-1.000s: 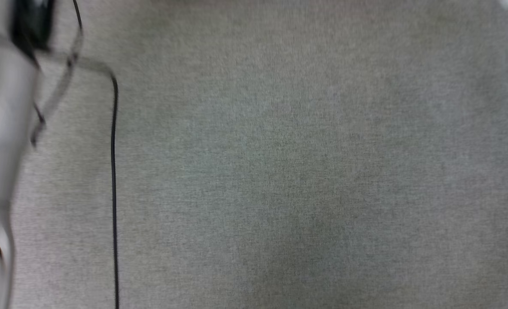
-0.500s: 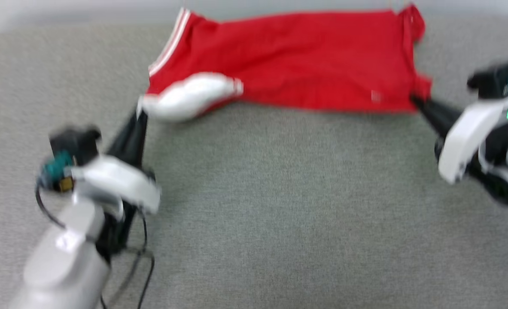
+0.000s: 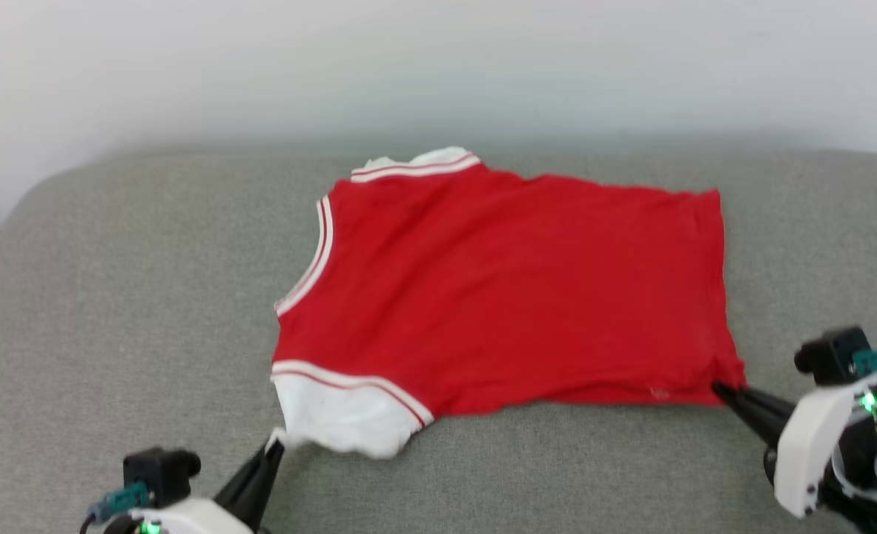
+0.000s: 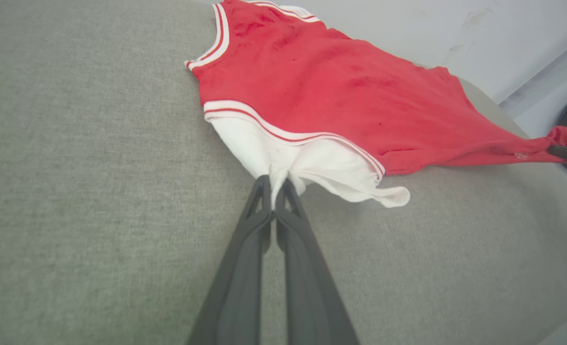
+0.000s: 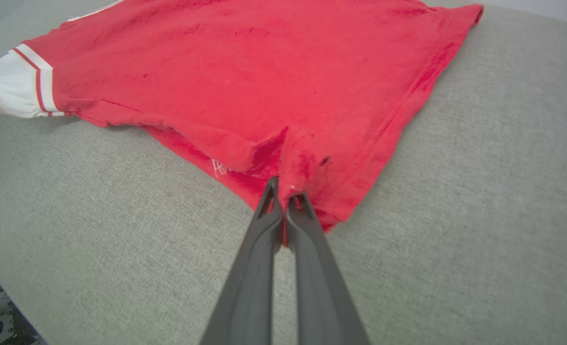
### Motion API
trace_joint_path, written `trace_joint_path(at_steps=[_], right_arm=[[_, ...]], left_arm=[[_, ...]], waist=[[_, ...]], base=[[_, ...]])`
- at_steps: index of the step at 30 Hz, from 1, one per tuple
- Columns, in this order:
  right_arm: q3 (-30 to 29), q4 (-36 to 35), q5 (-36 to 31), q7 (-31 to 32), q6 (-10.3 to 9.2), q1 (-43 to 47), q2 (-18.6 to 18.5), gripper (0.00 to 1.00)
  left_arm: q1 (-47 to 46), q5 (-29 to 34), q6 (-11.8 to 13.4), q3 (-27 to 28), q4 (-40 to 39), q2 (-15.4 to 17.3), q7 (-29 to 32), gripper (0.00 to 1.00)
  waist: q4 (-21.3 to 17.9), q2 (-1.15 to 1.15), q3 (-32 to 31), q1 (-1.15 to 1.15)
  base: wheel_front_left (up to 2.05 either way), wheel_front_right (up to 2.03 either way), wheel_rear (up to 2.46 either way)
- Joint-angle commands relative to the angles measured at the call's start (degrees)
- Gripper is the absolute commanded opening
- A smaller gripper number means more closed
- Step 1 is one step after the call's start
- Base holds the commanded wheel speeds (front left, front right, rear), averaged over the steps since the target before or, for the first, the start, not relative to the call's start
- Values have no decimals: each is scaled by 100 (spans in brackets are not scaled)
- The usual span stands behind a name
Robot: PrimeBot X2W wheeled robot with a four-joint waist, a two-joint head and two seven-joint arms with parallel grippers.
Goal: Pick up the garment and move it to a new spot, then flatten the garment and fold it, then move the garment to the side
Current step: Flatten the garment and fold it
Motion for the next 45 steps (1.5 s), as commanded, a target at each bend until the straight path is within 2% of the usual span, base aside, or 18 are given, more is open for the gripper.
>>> trace_joint_path(at_steps=[1, 10, 15, 20, 29, 34, 45], right_arm=[[1, -54, 48, -51, -7, 195, -71, 0], [-186, -532, 225, -123, -7, 1309, -481, 0], [-346, -784, 256, -25, -7, 1785, -698, 0], [-622, -947, 209, 31, -7, 2120, -801, 0], [-1265, -1110, 86, 74, -7, 2290, -581, 0], [-1590, -1220, -9, 182, -7, 2174, -490, 0], [-2148, -1439, -270, 481, -6, 1607, -271, 0]], left_arm=[[191, -32, -1, -20, -116, 88, 66, 0], [1356, -575, 195, -111, -1012, 508, 740, 0], [1748, -902, 281, -202, -1325, 602, 1109, 0], [1832, -842, 393, -230, -1427, 656, 1157, 0], [1109, -394, 276, -273, -1392, 667, 1056, 0], [445, -149, 80, -252, -1225, 726, 1098, 0], [-1509, 112, -343, -32, -524, 808, 1320, 0]], waist=[[40, 0, -220, 2], [81, 0, -582, 2], [85, 0, -638, 2], [82, 0, -636, 2], [30, 0, -557, 2], [-88, 0, -412, 2], [-374, 0, 409, 2]], base=[[0, 0, 0], [0, 0, 0], [0, 0, 0], [0, 0, 0], [0, 0, 0], [0, 0, 0], [0, 0, 0]])
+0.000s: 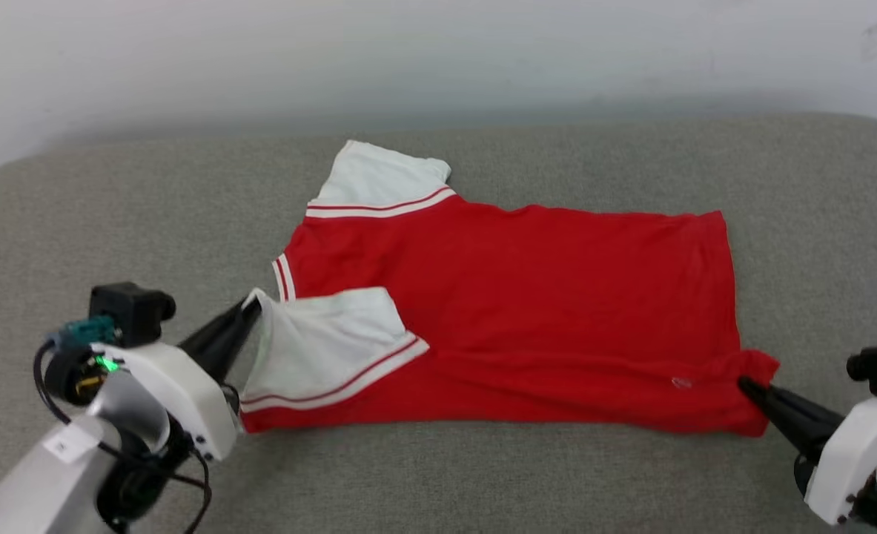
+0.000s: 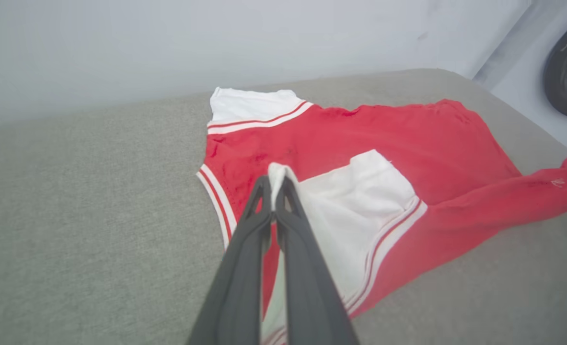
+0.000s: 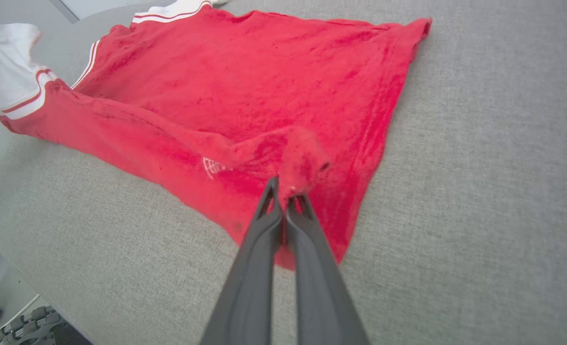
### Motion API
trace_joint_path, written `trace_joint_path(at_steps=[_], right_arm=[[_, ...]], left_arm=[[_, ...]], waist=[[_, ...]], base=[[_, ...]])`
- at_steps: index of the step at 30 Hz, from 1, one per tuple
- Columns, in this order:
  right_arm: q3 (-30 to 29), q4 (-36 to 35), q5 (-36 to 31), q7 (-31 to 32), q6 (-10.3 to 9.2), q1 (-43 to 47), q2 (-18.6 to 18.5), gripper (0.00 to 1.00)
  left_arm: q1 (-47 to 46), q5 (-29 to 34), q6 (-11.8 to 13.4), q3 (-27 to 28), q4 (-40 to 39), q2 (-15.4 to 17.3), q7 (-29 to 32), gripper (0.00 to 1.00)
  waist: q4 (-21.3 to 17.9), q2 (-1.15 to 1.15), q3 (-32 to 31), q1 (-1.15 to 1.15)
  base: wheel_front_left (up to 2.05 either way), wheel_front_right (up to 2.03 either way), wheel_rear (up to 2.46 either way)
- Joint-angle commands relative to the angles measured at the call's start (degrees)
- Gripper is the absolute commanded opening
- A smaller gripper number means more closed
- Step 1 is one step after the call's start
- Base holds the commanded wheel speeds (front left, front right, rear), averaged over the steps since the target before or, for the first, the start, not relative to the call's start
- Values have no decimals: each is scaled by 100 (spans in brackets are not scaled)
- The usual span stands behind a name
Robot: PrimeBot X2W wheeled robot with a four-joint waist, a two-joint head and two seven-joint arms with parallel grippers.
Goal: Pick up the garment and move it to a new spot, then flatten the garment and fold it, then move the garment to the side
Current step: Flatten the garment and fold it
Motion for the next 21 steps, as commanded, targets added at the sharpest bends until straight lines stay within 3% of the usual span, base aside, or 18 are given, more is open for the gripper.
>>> trace_joint_path(at_steps=[1, 11, 21], right_arm=[[-75, -11, -61, 43, -5, -173, 60, 0], [-185, 245, -226, 419, -5, -885, 369, 0], [105, 962, -439, 661, -5, -1308, 766, 0]], left_arm=[[-292, 95, -62, 18, 120, 24, 24, 0], [-1541, 331, -244, -297, 1325, -181, 49, 0], [-2030, 214, -294, -897, 2690, -528, -220, 0]], waist=[[-115, 0, 286, -1], [-293, 0, 923, -1], [-345, 0, 1252, -1]], base=[[0, 0, 0], [0, 0, 0], [0, 0, 0]])
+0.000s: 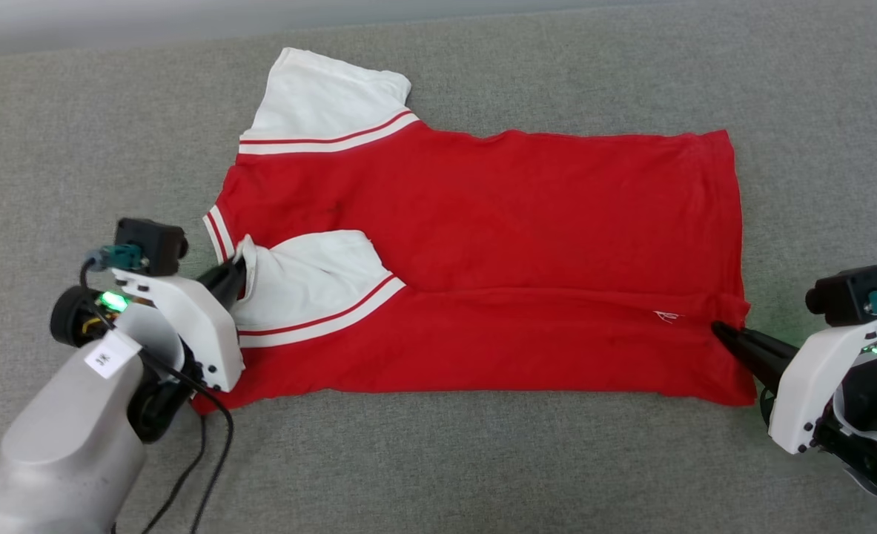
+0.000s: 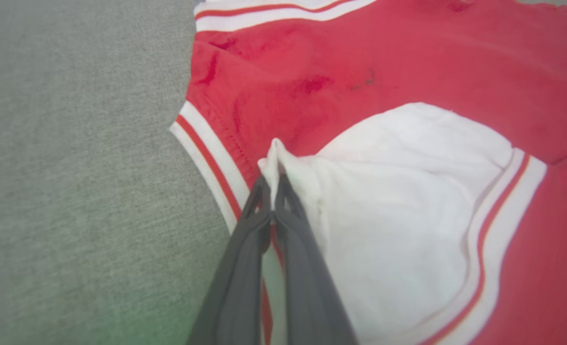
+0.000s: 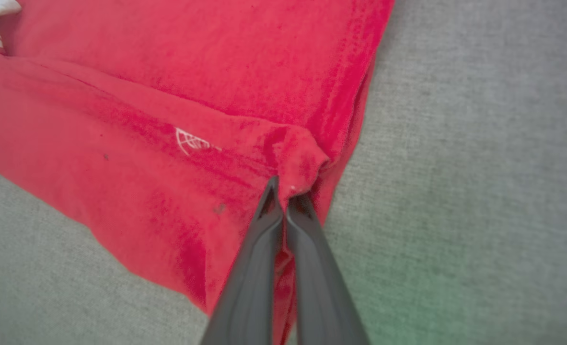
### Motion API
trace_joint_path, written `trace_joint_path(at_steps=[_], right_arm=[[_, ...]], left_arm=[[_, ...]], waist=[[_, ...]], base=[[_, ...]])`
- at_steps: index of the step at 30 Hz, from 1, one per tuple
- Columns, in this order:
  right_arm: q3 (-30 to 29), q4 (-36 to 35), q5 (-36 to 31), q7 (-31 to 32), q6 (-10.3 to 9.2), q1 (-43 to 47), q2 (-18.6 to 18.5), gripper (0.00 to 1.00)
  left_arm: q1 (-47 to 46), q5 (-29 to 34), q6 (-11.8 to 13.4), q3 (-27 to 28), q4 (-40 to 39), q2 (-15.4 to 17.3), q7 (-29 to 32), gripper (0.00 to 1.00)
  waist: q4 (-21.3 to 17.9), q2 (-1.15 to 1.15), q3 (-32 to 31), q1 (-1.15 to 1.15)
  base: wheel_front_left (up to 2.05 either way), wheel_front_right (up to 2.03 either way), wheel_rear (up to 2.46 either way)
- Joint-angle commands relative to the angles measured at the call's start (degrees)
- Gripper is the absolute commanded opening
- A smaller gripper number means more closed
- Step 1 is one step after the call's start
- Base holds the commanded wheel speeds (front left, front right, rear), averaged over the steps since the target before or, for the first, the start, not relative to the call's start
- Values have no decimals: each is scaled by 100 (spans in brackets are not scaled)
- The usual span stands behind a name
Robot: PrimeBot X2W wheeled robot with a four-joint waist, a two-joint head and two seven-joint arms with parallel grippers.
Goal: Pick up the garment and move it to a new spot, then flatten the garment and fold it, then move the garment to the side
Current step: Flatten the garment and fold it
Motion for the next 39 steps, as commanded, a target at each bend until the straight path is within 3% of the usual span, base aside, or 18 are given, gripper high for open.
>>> trace_joint_path(at_steps=[1, 6, 7, 8, 9, 10, 11, 17, 22, 26, 35, 39], right_arm=[[71, 138, -43, 22, -5, -83, 102, 0], [196, 337, -23, -104, -5, -50, 244, 0], [185, 356, -14, -162, -5, -60, 255, 11], [174, 368, -20, -215, -5, -67, 255, 48], [174, 368, -20, -215, -5, -67, 255, 48], [155, 373, -32, -280, -5, -75, 250, 100], [125, 369, -41, -345, -5, -80, 245, 100], [-11, 220, -102, -690, -5, 129, 168, 100], [-132, 1, -206, -764, -5, 386, 58, 100], [-278, -105, -282, -680, -5, 547, 53, 100], [-585, -291, -437, -438, -5, 799, 192, 100], [-672, -350, -477, -304, -5, 857, 263, 100]], left_arm=[[-114, -63, -11, -140, 156, -46, -86, 0], [-194, -255, -10, -555, 466, -124, -284, 0], [-229, -282, -10, -599, 533, -114, -357, 0], [-256, -318, -10, -635, 603, -112, -427, 14], [-256, -318, -10, -635, 603, -112, -427, 14], [-286, -345, -10, -676, 666, -119, -488, 33], [-334, -343, -10, -711, 727, -111, -550, 100], [-566, -459, -10, -985, 771, -17, -724, 100], [-817, -514, -12, -1275, 585, 200, -340, 100], [-1030, -742, -11, -1546, 346, 389, 445, 100], [-1350, -1879, -11, -1852, -161, 679, 2846, 100], [-1415, -2036, 2, -1974, -174, 687, 3458, 100]], waist=[[3, 0, 37, -1], [32, 0, 7, -1], [39, 0, -28, -1], [44, 0, -63, -1], [44, 0, -63, -1], [52, 0, -110, -1], [57, 0, -154, -1], [169, 0, -515, -1], [292, 0, -768, -1], [371, 0, -904, -1], [454, 0, -1044, -1], [434, 0, -1016, -1]], base=[[0, 0, 0], [0, 0, 0], [0, 0, 0], [0, 0, 0], [0, 0, 0], [0, 0, 0], [0, 0, 0], [0, 0, 0], [0, 0, 0], [0, 0, 0], [0, 0, 0], [0, 0, 0]])
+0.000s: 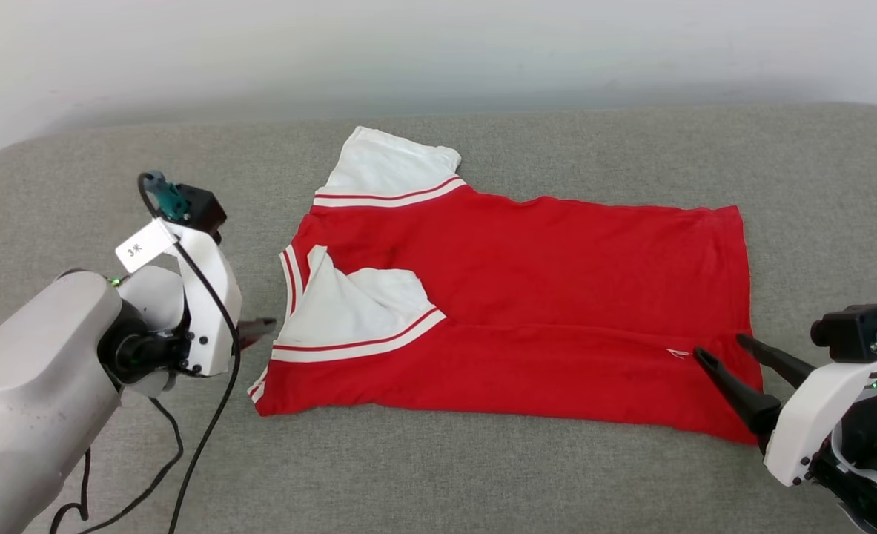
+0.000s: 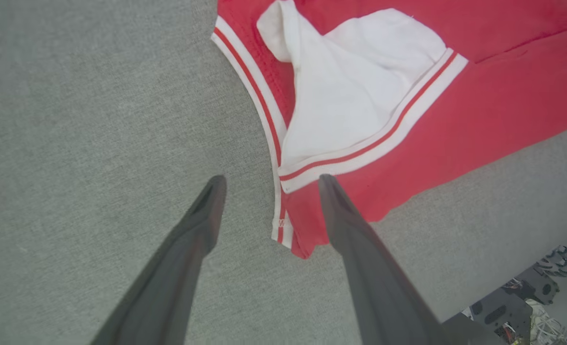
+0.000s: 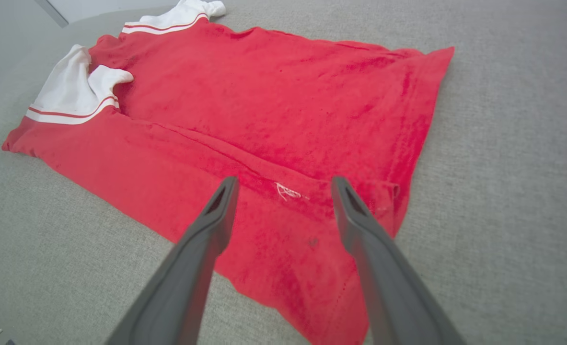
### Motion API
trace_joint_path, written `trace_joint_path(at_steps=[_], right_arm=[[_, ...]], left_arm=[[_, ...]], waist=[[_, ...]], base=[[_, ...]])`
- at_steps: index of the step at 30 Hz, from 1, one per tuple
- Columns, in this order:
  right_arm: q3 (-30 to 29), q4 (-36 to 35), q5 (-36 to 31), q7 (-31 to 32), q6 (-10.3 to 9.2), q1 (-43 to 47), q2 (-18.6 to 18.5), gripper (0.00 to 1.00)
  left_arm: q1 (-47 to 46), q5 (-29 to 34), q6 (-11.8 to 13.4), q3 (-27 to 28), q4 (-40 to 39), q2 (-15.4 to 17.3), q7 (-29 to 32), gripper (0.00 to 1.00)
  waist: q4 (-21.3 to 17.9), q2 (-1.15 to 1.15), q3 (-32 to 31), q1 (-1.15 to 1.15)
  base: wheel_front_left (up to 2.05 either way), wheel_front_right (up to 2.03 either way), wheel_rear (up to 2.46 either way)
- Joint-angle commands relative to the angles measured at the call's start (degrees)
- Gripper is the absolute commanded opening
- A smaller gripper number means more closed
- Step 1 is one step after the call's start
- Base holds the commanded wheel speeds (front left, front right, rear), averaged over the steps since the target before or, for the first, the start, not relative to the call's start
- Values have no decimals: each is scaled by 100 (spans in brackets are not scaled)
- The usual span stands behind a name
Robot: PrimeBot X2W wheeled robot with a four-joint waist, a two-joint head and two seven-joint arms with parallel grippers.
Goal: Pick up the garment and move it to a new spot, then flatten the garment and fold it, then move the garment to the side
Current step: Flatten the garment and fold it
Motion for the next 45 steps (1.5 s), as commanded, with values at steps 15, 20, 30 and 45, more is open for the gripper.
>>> trace_joint_path(at_steps=[15, 20, 30, 45], right_arm=[[-155, -152, -136, 256, -5, -65, 233, 100], [-197, -157, -168, 270, -5, -106, 173, 100], [-471, -411, -487, 569, -5, -376, -271, 100], [-689, -553, -257, 3145, -5, -242, -671, 100]], left_arm=[[500, 35, 25, -542, 520, -240, 524, 100], [706, 98, 7, -770, 586, -340, 448, 1], [478, 281, -5, -735, 114, -81, -448, 0], [372, 770, 241, -809, -1078, 366, -898, 0]], waist=[[-253, 0, 358, 1], [-277, 0, 347, 1], [-225, 0, 104, 1], [-81, 0, 105, 1]], base=[[0, 0, 0], [0, 0, 0], [0, 0, 0], [0, 0, 0]])
